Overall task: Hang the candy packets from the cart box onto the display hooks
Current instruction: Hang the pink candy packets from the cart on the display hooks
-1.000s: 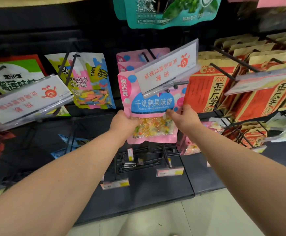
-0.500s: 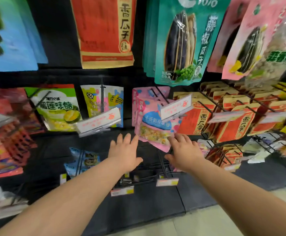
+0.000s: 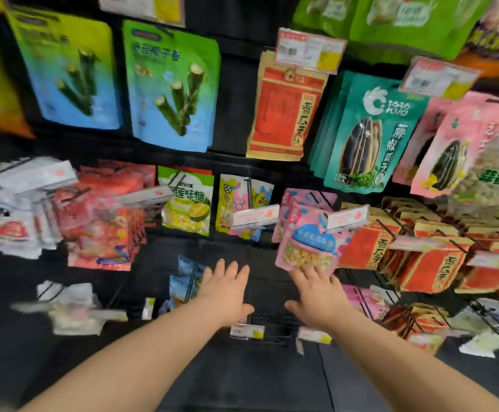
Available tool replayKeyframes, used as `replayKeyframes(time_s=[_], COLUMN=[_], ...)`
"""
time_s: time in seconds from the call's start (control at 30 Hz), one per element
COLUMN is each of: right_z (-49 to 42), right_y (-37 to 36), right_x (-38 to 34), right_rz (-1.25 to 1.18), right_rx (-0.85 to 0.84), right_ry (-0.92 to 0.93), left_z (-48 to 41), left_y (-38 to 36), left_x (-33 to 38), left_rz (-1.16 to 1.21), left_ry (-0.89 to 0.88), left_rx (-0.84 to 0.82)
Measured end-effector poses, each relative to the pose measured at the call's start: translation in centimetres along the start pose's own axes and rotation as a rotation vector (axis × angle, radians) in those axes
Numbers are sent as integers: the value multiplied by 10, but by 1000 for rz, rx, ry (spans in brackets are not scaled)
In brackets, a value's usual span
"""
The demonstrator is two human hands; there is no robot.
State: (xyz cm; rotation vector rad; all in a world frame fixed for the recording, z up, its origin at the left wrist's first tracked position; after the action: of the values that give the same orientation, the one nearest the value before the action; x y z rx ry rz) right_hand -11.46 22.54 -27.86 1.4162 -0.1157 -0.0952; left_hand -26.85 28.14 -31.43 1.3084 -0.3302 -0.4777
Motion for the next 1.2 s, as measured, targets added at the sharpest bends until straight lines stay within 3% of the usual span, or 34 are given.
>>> replayKeyframes(time_s=[0.43, 0.73, 0.97, 1.2], right_z=[91, 153, 180, 227], right_y=[-27, -33, -27, -26], right_x=[-67, -162, -278, -473], right_rz=[-38, -17, 23, 19], right_rx=[-67, -98, -101, -78], right_ry=[303, 508, 627, 810], left_z=[154, 270, 359, 494], left_y=[-40, -75, -100, -120], left_x=[-26, -72, -157, -286], left_rz=[91, 102, 170, 171], left_ry=[335, 539, 697, 827], left_rx=[-16, -52, -17, 26])
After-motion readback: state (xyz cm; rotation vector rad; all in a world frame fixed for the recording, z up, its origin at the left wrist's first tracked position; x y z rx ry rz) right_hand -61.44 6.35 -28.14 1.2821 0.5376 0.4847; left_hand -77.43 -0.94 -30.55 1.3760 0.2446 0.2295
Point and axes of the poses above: each hand's wrist, its own z-axis away from the middle knuckle, its own y-axis out of the back of the hand, x = y × z, the point moved 6 cm from there along -z, towards the middle knuckle, and after that the axes turned 5 degrees about -z, right-handed, at the moved point
